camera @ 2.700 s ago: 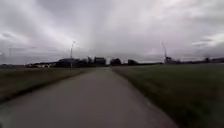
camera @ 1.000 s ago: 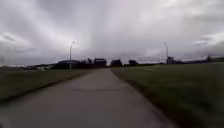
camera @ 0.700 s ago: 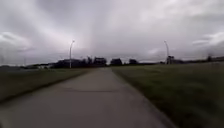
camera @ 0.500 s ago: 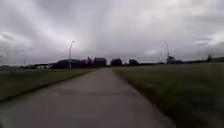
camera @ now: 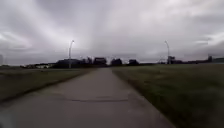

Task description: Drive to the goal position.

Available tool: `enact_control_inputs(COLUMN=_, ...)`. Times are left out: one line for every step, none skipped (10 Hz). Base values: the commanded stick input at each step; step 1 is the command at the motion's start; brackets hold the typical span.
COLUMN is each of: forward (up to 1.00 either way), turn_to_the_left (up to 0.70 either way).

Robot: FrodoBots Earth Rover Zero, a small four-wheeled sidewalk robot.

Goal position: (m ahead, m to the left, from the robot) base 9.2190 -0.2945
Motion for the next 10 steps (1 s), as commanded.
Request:
enact_control_inputs(forward=0.70, turn_to_the_left=0.00)
enact_control_inputs(forward=0.70, turn_to_the_left=0.00)
enact_control_inputs(forward=0.70, turn_to_the_left=0.00)
enact_control_inputs(forward=0.70, turn_to_the_left=0.00)
enact_control_inputs(forward=0.70, turn_to_the_left=0.00)
enact_control_inputs(forward=0.70, turn_to_the_left=0.00)
enact_control_inputs(forward=0.70, turn_to_the_left=0.00)
enact_control_inputs(forward=0.70, turn_to_the_left=0.00)
enact_control_inputs(forward=0.70, turn_to_the_left=0.00)
enact_control_inputs(forward=0.70, turn_to_the_left=0.00)
